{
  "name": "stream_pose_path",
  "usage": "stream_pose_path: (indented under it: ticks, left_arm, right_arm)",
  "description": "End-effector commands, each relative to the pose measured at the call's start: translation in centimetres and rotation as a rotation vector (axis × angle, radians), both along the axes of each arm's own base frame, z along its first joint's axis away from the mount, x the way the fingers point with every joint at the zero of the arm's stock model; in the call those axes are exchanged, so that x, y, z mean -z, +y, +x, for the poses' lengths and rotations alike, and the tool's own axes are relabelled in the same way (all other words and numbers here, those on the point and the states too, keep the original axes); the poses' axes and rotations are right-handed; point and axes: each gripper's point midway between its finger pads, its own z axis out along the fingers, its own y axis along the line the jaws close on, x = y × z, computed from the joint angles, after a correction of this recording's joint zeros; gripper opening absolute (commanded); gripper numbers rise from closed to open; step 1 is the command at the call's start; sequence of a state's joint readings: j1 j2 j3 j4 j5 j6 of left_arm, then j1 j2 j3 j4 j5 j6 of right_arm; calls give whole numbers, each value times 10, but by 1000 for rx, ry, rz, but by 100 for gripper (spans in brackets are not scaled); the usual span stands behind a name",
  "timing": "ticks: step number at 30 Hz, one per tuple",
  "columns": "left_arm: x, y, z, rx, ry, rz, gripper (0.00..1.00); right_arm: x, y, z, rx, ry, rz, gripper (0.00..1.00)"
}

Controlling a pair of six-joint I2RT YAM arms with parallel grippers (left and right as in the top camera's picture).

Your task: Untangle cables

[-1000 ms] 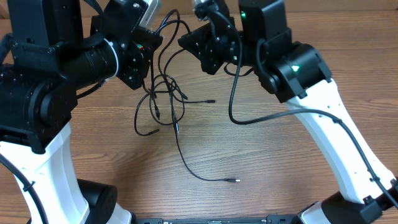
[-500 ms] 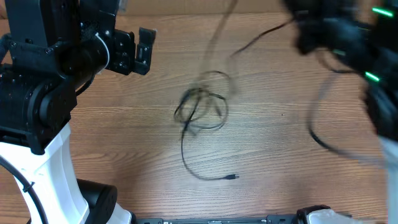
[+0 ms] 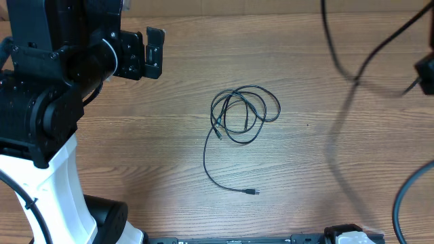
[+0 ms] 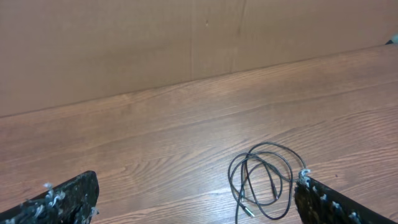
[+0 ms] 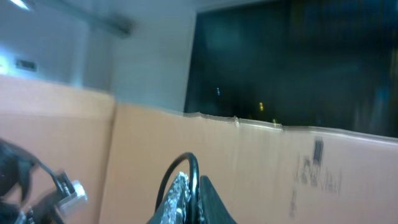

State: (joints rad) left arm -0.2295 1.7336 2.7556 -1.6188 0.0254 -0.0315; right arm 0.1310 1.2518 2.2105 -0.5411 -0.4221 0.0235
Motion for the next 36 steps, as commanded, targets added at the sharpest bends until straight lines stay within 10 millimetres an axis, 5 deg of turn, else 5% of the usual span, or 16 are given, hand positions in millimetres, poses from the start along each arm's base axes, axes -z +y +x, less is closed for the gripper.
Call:
stream_pose_path:
  ticks: [1, 10, 13, 17, 23, 28, 35, 36]
  left_arm:
    - [-3, -6, -4, 21, 4, -40, 100]
    - [8, -4, -12, 20, 56, -22, 100]
    - [9, -1, -13, 9, 59, -15, 100]
    - [9, -2, -13, 11, 59, -16, 100]
    - [10, -2, -13, 13, 63, -22, 100]
    - [10, -2, -12, 14, 62, -9, 100]
    - [10, -1, -12, 62, 41, 66, 100]
    - [10, 1, -12, 60, 39, 76, 100]
  right_arm:
    - [31, -8, 51, 107, 98, -70, 4]
    - [98, -68, 166, 477, 303, -142, 4]
    - [105, -82, 196, 562, 279, -197, 4]
    - [111, -129, 233, 777, 244, -238, 4]
    - [130, -241, 282, 972, 177, -262, 4]
    - [153, -340, 300, 1120, 129, -232, 4]
    - [261, -476, 311, 1213, 301, -45, 4]
    - [302, -506, 311, 1212, 377, -13, 4]
